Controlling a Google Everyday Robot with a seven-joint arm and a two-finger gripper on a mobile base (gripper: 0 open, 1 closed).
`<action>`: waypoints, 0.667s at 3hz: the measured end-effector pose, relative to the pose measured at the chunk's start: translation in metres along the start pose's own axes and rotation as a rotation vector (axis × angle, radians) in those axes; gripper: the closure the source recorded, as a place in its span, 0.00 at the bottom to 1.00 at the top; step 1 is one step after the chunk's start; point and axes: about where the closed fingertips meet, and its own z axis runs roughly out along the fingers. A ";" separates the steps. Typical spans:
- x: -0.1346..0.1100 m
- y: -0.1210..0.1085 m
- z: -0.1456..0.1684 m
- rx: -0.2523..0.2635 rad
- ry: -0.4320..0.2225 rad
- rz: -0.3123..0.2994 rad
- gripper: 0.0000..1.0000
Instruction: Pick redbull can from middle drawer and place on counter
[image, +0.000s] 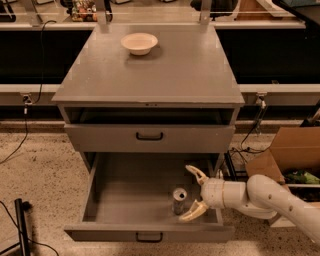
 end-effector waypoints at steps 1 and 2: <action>0.020 0.013 0.015 -0.028 -0.006 0.021 0.00; 0.031 0.019 0.026 -0.044 0.002 0.072 0.00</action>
Offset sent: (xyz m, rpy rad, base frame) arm -0.0071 0.0168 -0.0593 0.0216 0.1504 -0.0064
